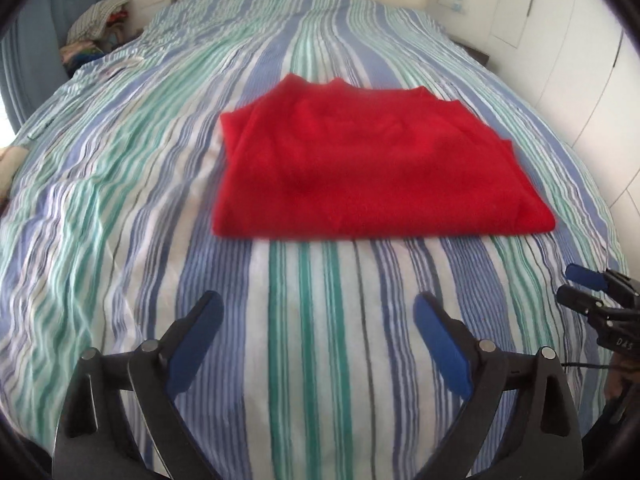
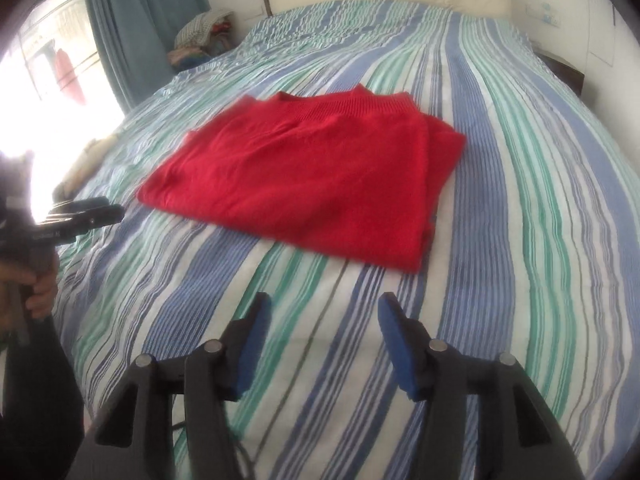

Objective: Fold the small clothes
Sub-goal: 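Open both grippers and withdraw them from the folded sweater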

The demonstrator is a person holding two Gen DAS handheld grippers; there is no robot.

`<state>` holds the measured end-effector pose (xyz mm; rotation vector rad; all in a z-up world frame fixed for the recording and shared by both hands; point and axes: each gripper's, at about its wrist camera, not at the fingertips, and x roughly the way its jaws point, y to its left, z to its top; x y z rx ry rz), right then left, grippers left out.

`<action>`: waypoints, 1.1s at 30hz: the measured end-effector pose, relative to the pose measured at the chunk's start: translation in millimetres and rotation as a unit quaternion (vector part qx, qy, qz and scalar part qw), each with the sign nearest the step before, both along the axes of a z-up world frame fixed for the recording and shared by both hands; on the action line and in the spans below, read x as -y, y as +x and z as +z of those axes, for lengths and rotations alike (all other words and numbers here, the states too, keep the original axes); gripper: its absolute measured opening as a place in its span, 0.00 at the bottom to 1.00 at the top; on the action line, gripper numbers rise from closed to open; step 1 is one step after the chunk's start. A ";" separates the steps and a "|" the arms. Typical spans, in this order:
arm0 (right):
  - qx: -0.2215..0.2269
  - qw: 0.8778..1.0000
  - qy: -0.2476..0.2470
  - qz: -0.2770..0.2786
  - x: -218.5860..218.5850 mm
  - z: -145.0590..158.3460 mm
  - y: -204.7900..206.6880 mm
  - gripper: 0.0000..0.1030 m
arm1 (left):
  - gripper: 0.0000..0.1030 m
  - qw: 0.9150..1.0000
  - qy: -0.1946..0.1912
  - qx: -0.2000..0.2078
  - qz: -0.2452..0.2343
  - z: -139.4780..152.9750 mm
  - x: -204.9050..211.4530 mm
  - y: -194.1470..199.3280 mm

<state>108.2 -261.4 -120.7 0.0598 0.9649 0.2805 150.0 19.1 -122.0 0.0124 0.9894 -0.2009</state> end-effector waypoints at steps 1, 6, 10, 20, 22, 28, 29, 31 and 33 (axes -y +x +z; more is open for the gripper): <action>0.002 1.000 -0.002 -0.008 -4.4 -4.2 -9.7 0.54 | 0.94 1.000 -0.003 -0.006 0.006 -8.3 2.0 -6.1; 0.041 0.995 -0.049 -0.071 -15.3 -19.8 -47.3 0.63 | 0.94 0.999 0.011 -0.005 0.040 -45.3 12.4 -16.9; 0.049 0.991 -0.066 -0.109 -8.2 -45.9 -57.2 0.70 | 0.96 0.999 0.014 0.004 0.049 -54.4 12.9 -20.8; 0.068 0.990 -0.062 -0.106 -7.7 -58.0 -58.9 0.77 | 0.98 0.999 0.028 0.012 0.037 -61.3 17.0 -22.1; 0.068 0.990 -0.063 -0.106 -8.2 -58.3 -59.7 0.77 | 0.98 0.999 0.034 0.014 0.036 -62.2 18.8 -22.4; 0.070 0.990 -0.065 -0.106 -8.5 -58.9 -60.1 0.77 | 0.98 0.999 0.037 0.016 0.034 -62.7 19.9 -23.1; 0.070 0.990 -0.066 -0.106 -8.7 -58.8 -60.0 0.77 | 0.98 0.999 0.037 0.016 0.034 -62.7 20.0 -23.0; 0.071 0.990 -0.066 -0.106 -8.8 -58.7 -59.9 0.77 | 0.98 0.999 0.037 0.016 0.034 -62.8 20.0 -23.0; 0.070 0.990 -0.066 -0.106 -8.8 -58.7 -59.9 0.77 | 0.98 0.999 0.037 0.016 0.034 -62.8 20.1 -23.1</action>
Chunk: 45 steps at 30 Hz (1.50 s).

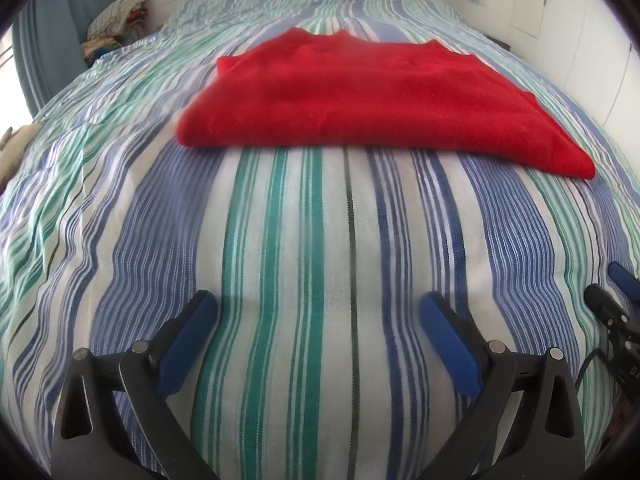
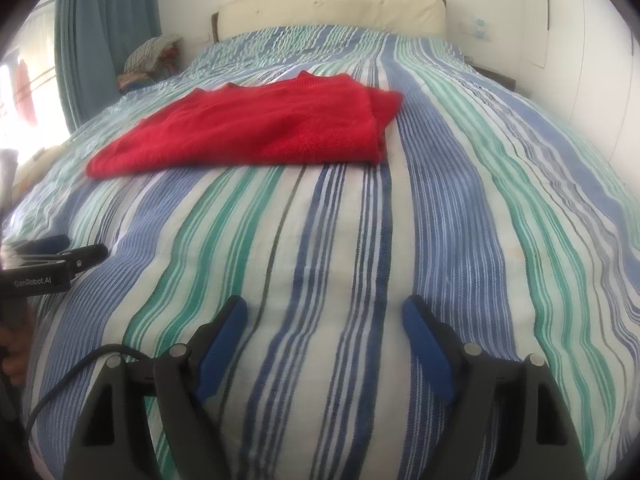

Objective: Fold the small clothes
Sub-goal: 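Open both grippers and withdraw them from the folded sweater, then move the right gripper to the red sweater's side edge and grasp it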

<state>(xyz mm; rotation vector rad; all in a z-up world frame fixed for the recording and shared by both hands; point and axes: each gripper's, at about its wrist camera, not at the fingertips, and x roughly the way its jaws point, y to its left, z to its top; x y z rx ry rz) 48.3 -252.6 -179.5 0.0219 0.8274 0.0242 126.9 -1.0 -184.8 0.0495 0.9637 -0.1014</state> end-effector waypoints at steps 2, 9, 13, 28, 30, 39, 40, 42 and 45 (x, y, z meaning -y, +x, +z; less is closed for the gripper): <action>0.000 1.000 -0.001 0.000 -0.2 0.0 -0.1 0.77 | 0.98 1.000 0.001 0.000 0.000 -0.2 0.2 0.1; 0.000 1.000 -0.004 0.000 -0.5 -0.4 0.4 0.77 | 0.98 1.000 0.002 -0.001 0.000 -0.8 0.7 -0.2; 0.000 1.000 -0.004 0.000 -0.5 -0.4 0.5 0.77 | 0.98 1.000 0.003 -0.001 0.000 -0.7 0.8 -0.1; 0.000 1.000 -0.004 0.000 -0.5 -0.4 0.5 0.77 | 0.99 1.000 0.004 -0.001 -0.001 -1.2 1.0 -0.6; -0.001 1.000 -0.004 0.000 -0.6 -0.4 0.5 0.77 | 0.99 1.000 0.004 -0.001 -0.001 -1.2 1.0 -0.7; -0.006 1.000 -0.004 -0.003 -0.7 -0.5 0.9 0.77 | 0.99 0.999 -0.003 -0.044 -0.024 2.6 -1.0 6.9; -0.014 1.000 -0.003 -0.005 -0.5 0.8 2.1 0.77 | 0.98 0.997 -0.009 -0.068 -0.038 7.9 -3.5 10.2; -0.053 0.999 0.009 0.001 2.3 8.6 10.2 0.80 | 0.97 0.994 -0.044 -0.087 -0.055 25.1 -13.9 10.9; -0.103 0.991 0.087 0.028 23.0 36.0 30.4 0.80 | 0.98 0.993 -0.086 -0.051 -0.060 52.2 -28.8 -0.1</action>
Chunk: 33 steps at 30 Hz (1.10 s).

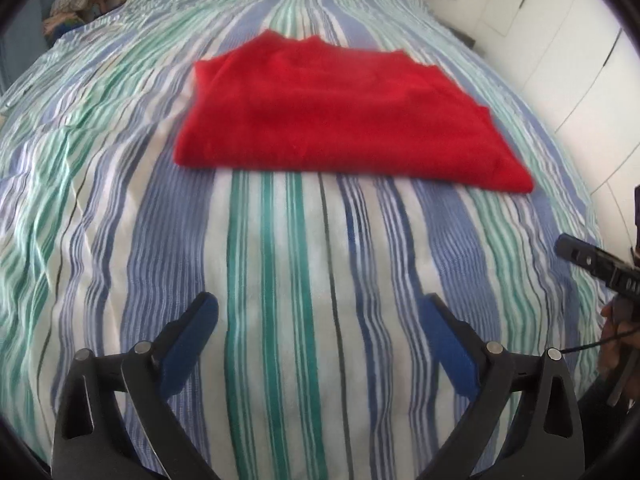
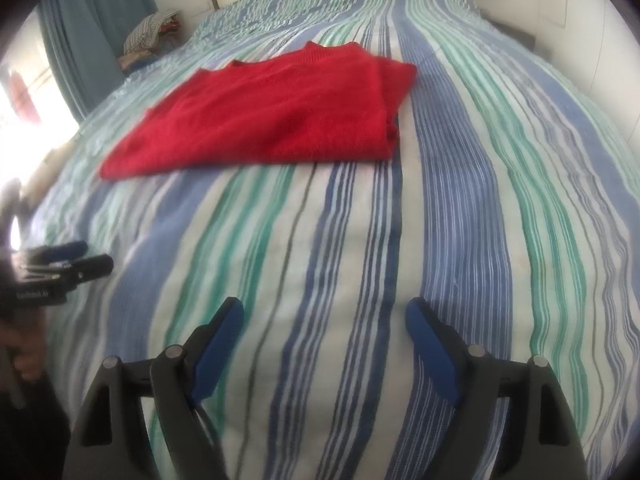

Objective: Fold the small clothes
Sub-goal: 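Move the right gripper to the red sweater's side edge and grasp it, then lift the grasped edge with the right gripper and fold it over the sweater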

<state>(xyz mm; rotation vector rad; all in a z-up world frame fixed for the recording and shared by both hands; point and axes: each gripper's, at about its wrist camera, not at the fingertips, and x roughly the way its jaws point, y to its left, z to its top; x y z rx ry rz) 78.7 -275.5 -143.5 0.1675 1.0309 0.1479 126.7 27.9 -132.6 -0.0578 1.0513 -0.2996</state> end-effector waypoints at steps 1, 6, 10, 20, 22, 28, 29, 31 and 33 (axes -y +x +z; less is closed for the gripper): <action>0.004 1.000 0.030 -0.003 11.1 12.8 8.1 0.80 | 0.98 1.000 -0.005 0.009 0.004 4.3 -2.3 -4.1; 0.031 0.996 0.067 -0.046 60.4 60.0 80.7 0.80 | 0.98 0.996 -0.072 0.026 0.044 -8.7 -15.4 -25.2; -0.013 0.982 0.157 -0.101 96.4 38.1 148.0 0.80 | 0.97 0.996 -0.070 0.027 0.047 -12.1 -21.9 -21.6; -0.060 0.971 0.192 -0.130 70.9 -29.4 188.6 0.50 | 0.97 0.995 -0.062 0.049 0.068 -7.2 -45.0 -8.2; -0.073 0.976 0.177 -0.101 60.4 -23.5 195.1 0.11 | 0.97 0.993 -0.066 0.058 0.084 -3.7 -56.1 -6.5; -0.007 0.994 0.096 -0.045 -6.4 66.7 217.2 0.11 | 0.97 0.983 -0.082 0.082 0.143 7.4 -96.1 -2.6; 0.002 0.995 0.096 -0.030 -24.9 81.5 223.3 0.11 | 0.97 0.981 -0.082 0.085 0.151 7.9 -101.9 -2.5; 0.008 0.996 0.093 0.009 -68.6 101.8 237.7 0.11 | 0.97 0.980 -0.079 0.086 0.164 7.3 -112.0 -1.4; 0.002 0.996 0.082 0.043 -115.8 110.7 254.7 0.11 | 0.97 0.977 -0.078 0.084 0.178 5.7 -121.5 -0.7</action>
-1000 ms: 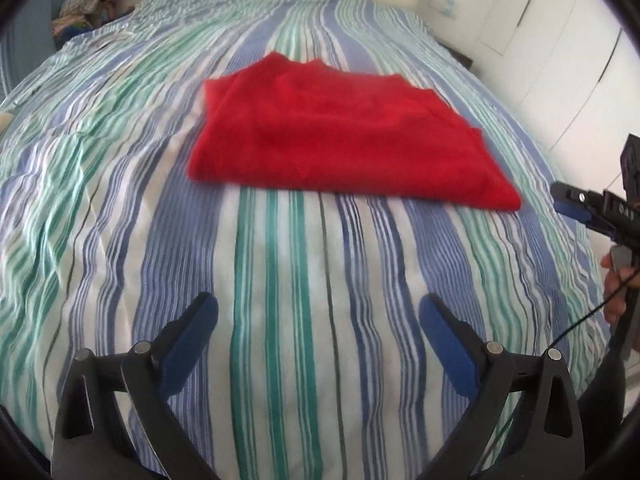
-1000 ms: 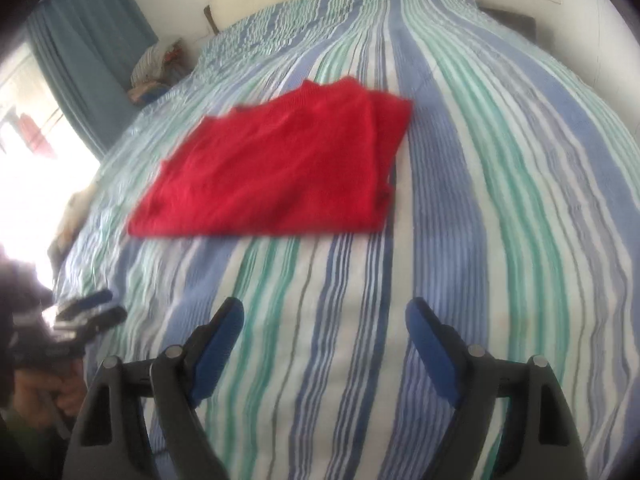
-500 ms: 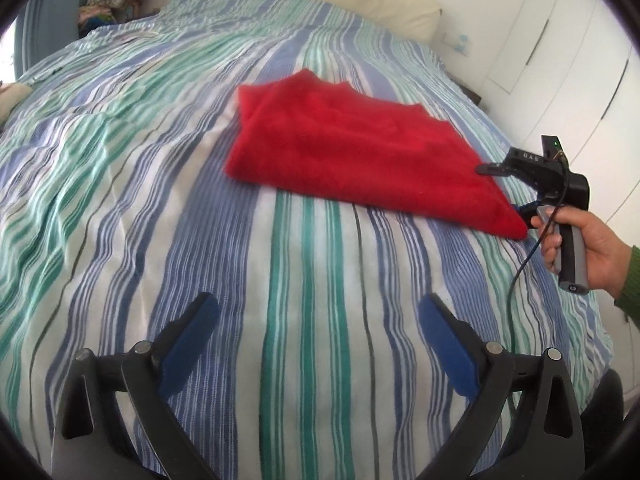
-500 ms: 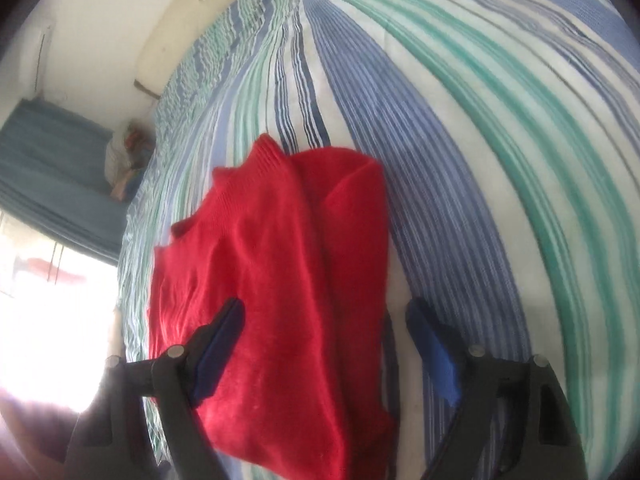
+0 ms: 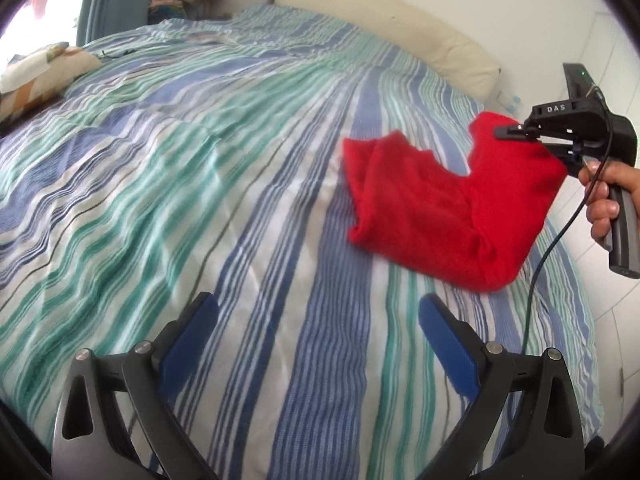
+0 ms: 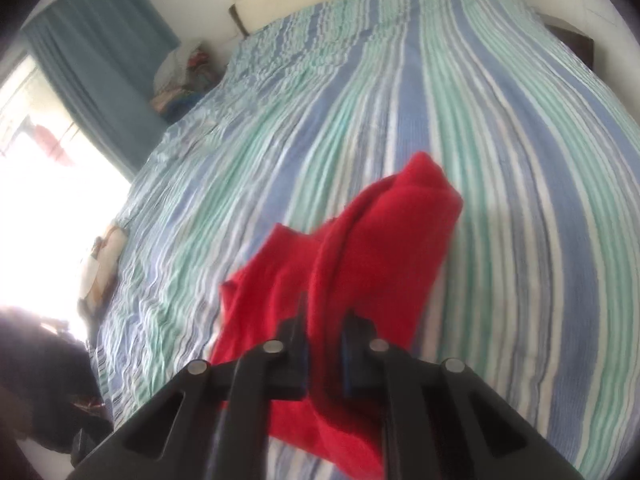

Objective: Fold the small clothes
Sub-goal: 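Lift the grasped edge with the right gripper and fold it over the sweater, then open the right gripper and withdraw it from the folded sweater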

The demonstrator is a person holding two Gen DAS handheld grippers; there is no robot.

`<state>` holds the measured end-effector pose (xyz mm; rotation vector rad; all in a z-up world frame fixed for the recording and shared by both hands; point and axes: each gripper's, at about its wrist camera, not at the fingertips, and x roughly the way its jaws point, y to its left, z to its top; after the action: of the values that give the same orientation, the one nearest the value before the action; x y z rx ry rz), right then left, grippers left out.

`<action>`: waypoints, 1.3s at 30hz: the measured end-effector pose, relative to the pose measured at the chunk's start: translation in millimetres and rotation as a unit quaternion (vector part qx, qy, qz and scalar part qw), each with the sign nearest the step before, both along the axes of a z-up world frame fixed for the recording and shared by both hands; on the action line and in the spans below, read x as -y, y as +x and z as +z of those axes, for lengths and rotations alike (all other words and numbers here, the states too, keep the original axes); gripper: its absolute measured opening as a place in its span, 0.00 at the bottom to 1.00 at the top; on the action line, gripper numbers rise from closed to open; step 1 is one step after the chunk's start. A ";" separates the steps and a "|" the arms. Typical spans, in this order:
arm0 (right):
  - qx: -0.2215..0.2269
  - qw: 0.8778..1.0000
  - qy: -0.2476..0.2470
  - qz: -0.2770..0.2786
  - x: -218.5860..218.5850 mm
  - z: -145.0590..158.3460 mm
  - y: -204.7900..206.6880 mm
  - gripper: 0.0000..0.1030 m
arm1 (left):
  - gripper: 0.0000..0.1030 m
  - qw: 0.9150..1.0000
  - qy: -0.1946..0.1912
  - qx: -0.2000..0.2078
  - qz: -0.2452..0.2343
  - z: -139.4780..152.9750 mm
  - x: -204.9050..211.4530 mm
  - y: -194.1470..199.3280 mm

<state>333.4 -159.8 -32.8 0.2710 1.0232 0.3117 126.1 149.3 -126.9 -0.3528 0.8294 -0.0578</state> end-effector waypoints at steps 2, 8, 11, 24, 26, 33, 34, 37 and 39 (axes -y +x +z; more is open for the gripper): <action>-0.003 0.999 -0.019 0.037 -48.6 -1.1 14.2 0.11 | 0.97 1.000 -0.006 -0.002 0.013 -1.4 -9.2 0.1; -0.074 0.992 0.004 0.103 -128.1 -62.9 20.6 0.36 | 0.97 0.999 -0.017 -0.005 0.051 -2.6 -34.6 0.1; -0.089 0.985 0.091 0.113 -123.9 -69.4 10.0 0.38 | 0.97 0.997 -0.032 -0.006 0.068 -3.1 -45.8 0.4; 0.021 0.976 -0.086 0.198 -142.1 -79.1 -42.3 0.36 | 0.97 0.997 -0.033 -0.023 0.073 -13.2 -44.2 5.4; -0.012 0.966 -0.106 0.236 -168.8 -110.4 -49.8 0.34 | 0.97 0.997 -0.028 -0.024 0.073 -14.3 -43.8 5.3; 0.040 0.961 -0.115 0.247 -146.4 -63.0 -74.7 0.33 | 0.97 0.997 -0.033 -0.021 0.071 -13.0 -41.9 6.8; 0.039 0.964 -0.113 0.240 -134.0 -53.6 -79.1 0.33 | 0.97 0.997 -0.032 -0.021 0.070 -12.7 -41.0 7.0; 0.026 0.967 -0.132 0.217 -99.1 -45.4 -93.2 0.33 | 0.97 0.997 -0.030 -0.024 0.064 -13.3 -35.9 8.5; 0.011 0.966 -0.156 0.205 -85.6 -62.6 -97.8 0.33 | 0.97 0.998 -0.022 -0.023 0.060 -14.2 -30.2 8.8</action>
<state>235.6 -74.2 -95.4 -0.2347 1.0869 0.5186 134.9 179.6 -141.2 -0.4464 0.8525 0.0437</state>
